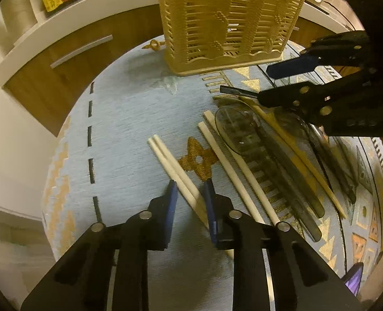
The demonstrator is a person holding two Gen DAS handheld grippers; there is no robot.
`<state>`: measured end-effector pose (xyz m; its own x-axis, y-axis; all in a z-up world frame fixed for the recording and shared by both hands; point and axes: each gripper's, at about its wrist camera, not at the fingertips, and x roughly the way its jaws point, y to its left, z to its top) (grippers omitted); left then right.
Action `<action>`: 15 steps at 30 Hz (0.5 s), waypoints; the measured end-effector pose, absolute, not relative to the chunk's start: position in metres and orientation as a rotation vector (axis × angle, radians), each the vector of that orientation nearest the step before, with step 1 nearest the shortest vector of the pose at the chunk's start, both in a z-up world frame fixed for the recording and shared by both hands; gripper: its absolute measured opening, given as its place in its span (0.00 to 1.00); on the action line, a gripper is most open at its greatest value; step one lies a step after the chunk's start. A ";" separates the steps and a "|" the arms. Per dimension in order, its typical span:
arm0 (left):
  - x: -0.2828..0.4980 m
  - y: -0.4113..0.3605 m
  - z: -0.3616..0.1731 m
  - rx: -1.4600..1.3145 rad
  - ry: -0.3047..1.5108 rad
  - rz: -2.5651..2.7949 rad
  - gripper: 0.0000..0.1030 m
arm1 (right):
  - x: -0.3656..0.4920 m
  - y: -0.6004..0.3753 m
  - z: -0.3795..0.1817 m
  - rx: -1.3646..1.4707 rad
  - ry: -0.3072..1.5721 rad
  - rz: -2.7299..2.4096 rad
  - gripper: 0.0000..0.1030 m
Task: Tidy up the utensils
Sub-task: 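Lower the left gripper onto a pair of chopsticks while the right gripper grasps a dark spoon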
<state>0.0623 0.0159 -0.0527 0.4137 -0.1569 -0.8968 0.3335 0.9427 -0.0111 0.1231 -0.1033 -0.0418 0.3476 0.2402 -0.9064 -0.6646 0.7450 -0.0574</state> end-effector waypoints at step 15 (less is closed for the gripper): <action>0.088 0.002 -0.054 0.273 1.160 -0.331 0.16 | 0.145 -0.090 -0.068 -0.401 1.202 0.653 0.08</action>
